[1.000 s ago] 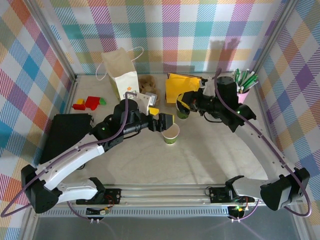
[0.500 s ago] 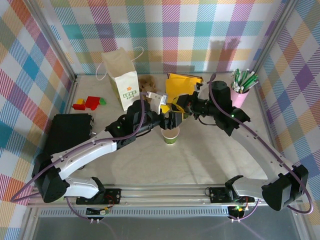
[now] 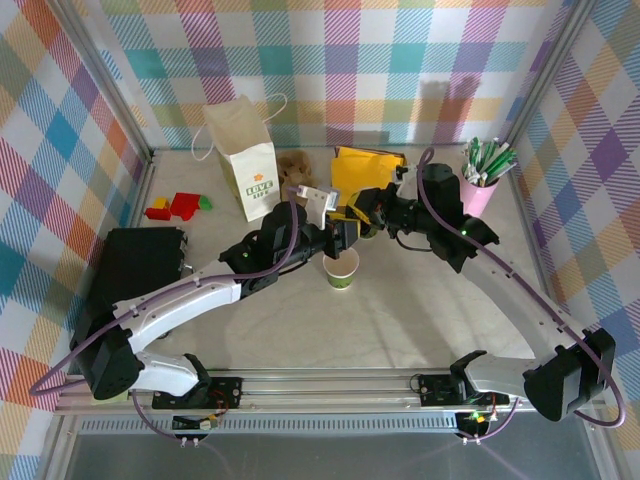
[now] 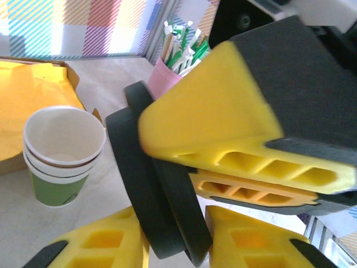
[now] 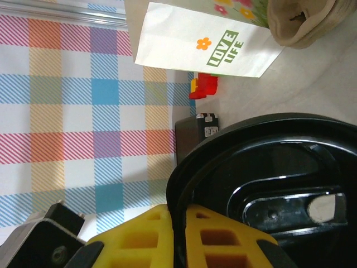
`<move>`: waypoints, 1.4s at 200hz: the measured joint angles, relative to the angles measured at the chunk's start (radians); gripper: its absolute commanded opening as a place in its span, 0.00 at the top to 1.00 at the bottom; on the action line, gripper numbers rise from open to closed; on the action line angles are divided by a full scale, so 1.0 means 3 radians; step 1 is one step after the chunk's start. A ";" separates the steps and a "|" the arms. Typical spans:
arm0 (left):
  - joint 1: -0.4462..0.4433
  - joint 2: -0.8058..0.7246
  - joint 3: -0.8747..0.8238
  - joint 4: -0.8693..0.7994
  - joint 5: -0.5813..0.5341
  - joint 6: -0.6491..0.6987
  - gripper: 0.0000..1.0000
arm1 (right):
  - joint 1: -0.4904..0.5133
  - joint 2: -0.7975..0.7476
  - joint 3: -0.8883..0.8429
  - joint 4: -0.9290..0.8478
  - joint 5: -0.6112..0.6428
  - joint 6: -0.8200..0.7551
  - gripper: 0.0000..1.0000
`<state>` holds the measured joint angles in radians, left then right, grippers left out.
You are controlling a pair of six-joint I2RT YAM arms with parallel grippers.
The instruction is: Pack the takeout coffee
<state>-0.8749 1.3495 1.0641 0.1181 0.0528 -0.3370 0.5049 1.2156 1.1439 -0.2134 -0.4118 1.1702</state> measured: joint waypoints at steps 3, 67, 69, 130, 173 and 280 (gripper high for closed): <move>0.0000 0.0000 -0.0006 0.0008 -0.0005 -0.0009 0.78 | 0.0001 -0.0001 0.0000 -0.0003 0.0005 -0.0005 0.86; 0.0000 -0.0017 -0.0100 0.0141 0.0104 -0.0167 0.89 | 0.0024 -0.0132 0.0183 -0.0497 0.0235 -0.0464 0.57; 0.0001 -0.0020 -0.0103 0.0141 0.0112 -0.0177 0.89 | 0.0023 -0.0140 0.0203 -0.0523 0.0256 -0.0488 0.57; 0.0347 -0.0328 -0.0155 -0.0017 0.0478 -0.0815 0.92 | 0.0025 -0.0649 0.0392 -0.0814 0.0655 -0.2096 0.51; 0.0722 -0.0526 -0.0154 -0.0315 0.0868 -0.1551 0.93 | 0.0601 -0.0966 -0.0245 -0.0434 0.1122 -0.3653 0.51; 0.0907 -0.0662 -0.0182 -0.0409 0.1344 -0.2608 0.93 | 0.1363 -0.0916 -0.1459 0.1377 0.1999 -0.6312 0.52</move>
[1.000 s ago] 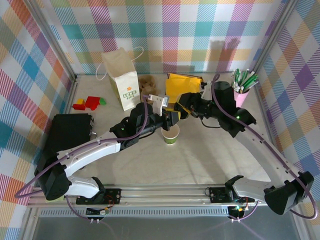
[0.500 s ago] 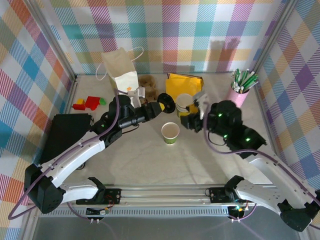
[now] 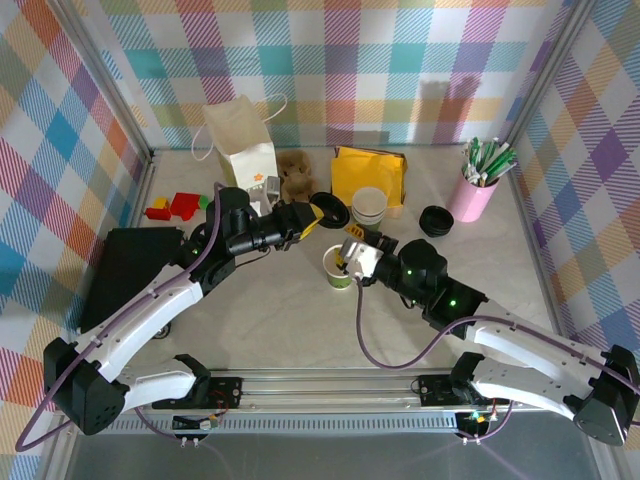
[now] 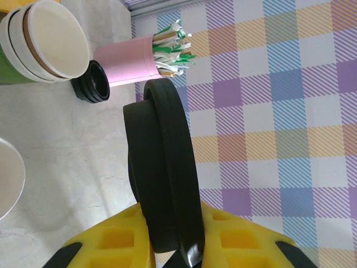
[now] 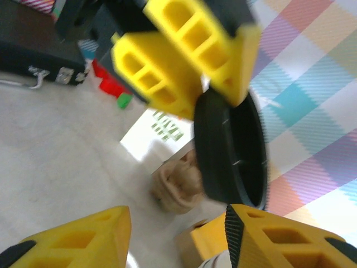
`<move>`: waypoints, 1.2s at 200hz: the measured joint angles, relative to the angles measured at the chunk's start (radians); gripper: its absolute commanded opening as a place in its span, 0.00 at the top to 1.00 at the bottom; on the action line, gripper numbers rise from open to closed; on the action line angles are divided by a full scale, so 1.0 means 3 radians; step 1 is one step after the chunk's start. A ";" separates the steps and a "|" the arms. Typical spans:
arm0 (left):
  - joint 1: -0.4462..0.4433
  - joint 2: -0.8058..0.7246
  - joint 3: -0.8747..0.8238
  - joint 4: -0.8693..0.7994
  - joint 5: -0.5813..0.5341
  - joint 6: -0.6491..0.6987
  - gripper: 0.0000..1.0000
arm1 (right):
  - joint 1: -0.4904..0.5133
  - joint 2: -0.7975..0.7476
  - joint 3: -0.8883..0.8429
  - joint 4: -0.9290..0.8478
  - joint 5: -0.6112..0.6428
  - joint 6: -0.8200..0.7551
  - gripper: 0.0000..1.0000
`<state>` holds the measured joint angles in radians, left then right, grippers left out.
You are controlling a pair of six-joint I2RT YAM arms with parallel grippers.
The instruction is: Pack the takeout coffee
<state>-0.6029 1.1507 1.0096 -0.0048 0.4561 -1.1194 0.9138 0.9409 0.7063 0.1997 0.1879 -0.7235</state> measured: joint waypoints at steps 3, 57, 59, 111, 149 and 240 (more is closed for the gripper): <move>0.0000 -0.0001 -0.0006 -0.0001 0.0001 -0.0005 0.93 | 0.0001 0.0000 0.0000 0.0031 0.0013 -0.0017 0.52; 0.0000 -0.0001 -0.0061 0.0013 0.0038 -0.0106 0.93 | 0.0001 0.0045 0.0004 0.0310 0.0088 -0.0259 0.58; 0.0000 -0.0001 -0.0061 0.0011 0.0041 -0.0111 0.93 | 0.0001 0.0053 0.0005 0.0313 0.0089 -0.0267 0.58; 0.0000 -0.0006 -0.0084 0.0024 0.0085 -0.0136 0.93 | 0.0001 0.0281 0.0102 0.0256 0.0123 -0.0357 0.70; 0.0029 -0.0025 -0.0086 0.0023 0.0064 -0.0134 0.93 | 0.0008 0.0369 0.0214 0.0177 0.0163 -0.0407 0.84; 0.0033 -0.0070 -0.0128 0.0032 0.0020 -0.0135 0.94 | 0.0017 0.0431 0.0360 -0.0043 0.0214 -0.0408 0.80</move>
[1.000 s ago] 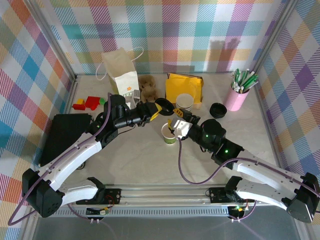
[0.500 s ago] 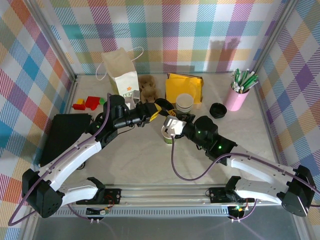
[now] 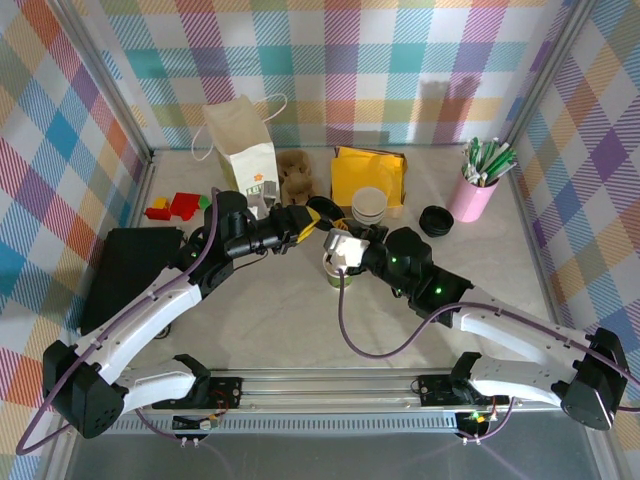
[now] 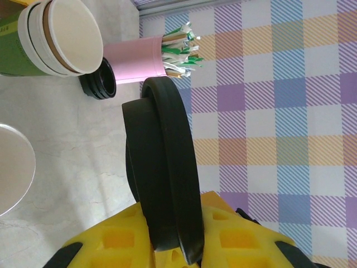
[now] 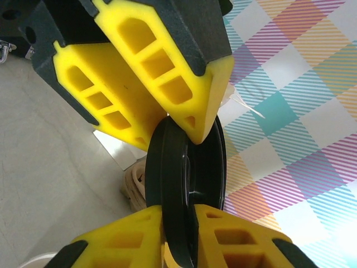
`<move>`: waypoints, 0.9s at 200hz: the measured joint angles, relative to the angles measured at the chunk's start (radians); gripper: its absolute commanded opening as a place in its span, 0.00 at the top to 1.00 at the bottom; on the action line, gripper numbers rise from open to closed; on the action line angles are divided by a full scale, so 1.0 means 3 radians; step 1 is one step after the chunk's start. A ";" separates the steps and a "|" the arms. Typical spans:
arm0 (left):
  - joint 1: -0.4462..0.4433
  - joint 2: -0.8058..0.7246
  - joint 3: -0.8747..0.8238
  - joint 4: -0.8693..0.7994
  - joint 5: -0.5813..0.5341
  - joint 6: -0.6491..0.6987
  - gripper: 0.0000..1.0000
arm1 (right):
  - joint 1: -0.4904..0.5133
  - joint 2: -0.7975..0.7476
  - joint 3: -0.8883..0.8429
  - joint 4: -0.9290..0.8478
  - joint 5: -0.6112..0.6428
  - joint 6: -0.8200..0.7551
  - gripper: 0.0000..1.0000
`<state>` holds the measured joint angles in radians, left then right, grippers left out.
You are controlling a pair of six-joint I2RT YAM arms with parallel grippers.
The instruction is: Pack the takeout coffee
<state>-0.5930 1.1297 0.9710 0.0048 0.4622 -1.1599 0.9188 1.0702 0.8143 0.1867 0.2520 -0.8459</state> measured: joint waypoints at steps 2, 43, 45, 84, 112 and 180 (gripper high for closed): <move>0.0000 -0.0001 0.0000 0.0000 -0.0003 0.0000 0.94 | 0.0000 0.0003 0.0005 -0.0004 0.0003 0.0000 0.81; 0.0010 -0.0050 -0.0001 -0.0010 -0.0065 -0.0001 0.94 | 0.0013 0.0041 0.0114 -0.0112 0.0009 0.0027 0.99; 0.0013 -0.0050 -0.0001 -0.0010 -0.0069 -0.0001 0.94 | 0.0013 0.0043 0.0121 -0.0117 0.0008 0.0043 0.99; 0.0019 -0.0085 -0.0028 -0.0023 -0.0088 0.0018 0.64 | 0.0019 0.0067 0.0182 -0.0237 -0.0004 0.0113 1.00; 0.0019 -0.0174 0.0017 -0.0251 -0.0098 0.0206 0.39 | -0.0024 0.0067 0.0346 -0.0595 -0.0017 0.0462 1.00; 0.0097 -0.0640 0.0500 -0.1064 -0.0586 0.1165 0.27 | -0.0874 -0.0084 0.0843 -0.1759 -0.1128 0.2467 1.00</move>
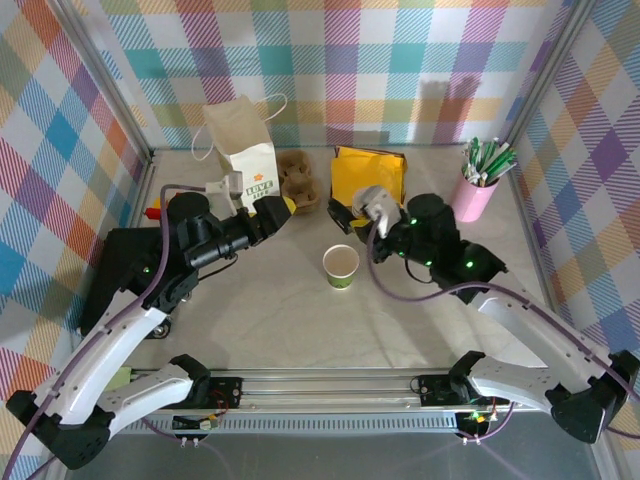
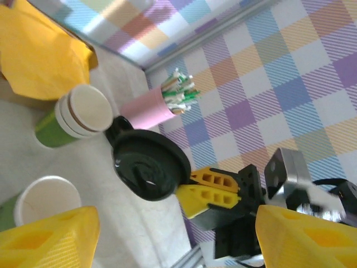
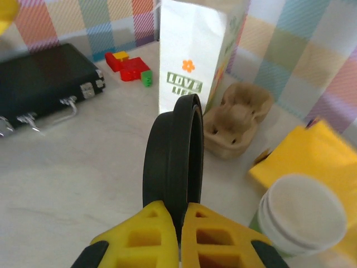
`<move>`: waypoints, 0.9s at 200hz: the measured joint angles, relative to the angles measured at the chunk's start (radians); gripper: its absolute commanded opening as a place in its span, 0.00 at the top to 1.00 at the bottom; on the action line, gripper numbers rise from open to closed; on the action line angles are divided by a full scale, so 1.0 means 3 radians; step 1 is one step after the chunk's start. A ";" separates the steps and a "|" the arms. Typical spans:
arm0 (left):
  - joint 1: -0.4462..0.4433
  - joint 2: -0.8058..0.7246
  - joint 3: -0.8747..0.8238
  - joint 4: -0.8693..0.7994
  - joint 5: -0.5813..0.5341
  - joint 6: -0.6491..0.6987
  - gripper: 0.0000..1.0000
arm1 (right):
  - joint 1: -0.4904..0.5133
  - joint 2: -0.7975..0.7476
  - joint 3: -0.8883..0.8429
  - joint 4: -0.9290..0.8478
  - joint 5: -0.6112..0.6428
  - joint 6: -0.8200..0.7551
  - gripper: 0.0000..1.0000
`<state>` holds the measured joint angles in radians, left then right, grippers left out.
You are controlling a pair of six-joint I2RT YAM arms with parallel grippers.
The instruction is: Pack the takeout coffee
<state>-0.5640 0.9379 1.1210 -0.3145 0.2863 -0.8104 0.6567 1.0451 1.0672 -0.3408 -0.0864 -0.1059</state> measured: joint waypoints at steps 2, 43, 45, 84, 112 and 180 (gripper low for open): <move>0.0003 -0.0006 0.0000 -0.0009 -0.0008 0.0017 0.27 | -0.0046 -0.0006 -0.0003 -0.0014 -0.0061 0.0069 1.00; 0.0013 -0.0083 -0.0207 0.0019 -0.0075 0.0278 0.27 | -0.0757 -0.0020 -0.0237 0.0053 -0.1217 0.1668 1.00; 0.0013 -0.0081 -0.0223 0.0024 -0.0066 0.0277 0.27 | -0.0771 -0.0009 -0.0258 0.0071 -0.1265 0.1759 1.00; 0.0015 0.0090 -0.0406 0.0225 0.0140 0.0207 0.30 | -0.0922 0.0292 -0.0698 0.0546 -0.1948 0.2979 1.00; 0.0015 0.0197 -0.0526 0.0340 0.0267 0.0163 0.31 | -0.0949 0.0364 -0.0931 0.0771 -0.2080 0.3460 1.00; 0.0015 0.0205 -0.0594 0.0469 0.0362 0.0149 0.33 | -0.0994 0.0511 -0.1286 0.1241 -0.2131 0.3831 1.00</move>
<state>-0.5594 0.9993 0.9428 -0.1738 0.3950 -0.7658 0.3584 1.1984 0.6815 0.0315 -0.7258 1.0435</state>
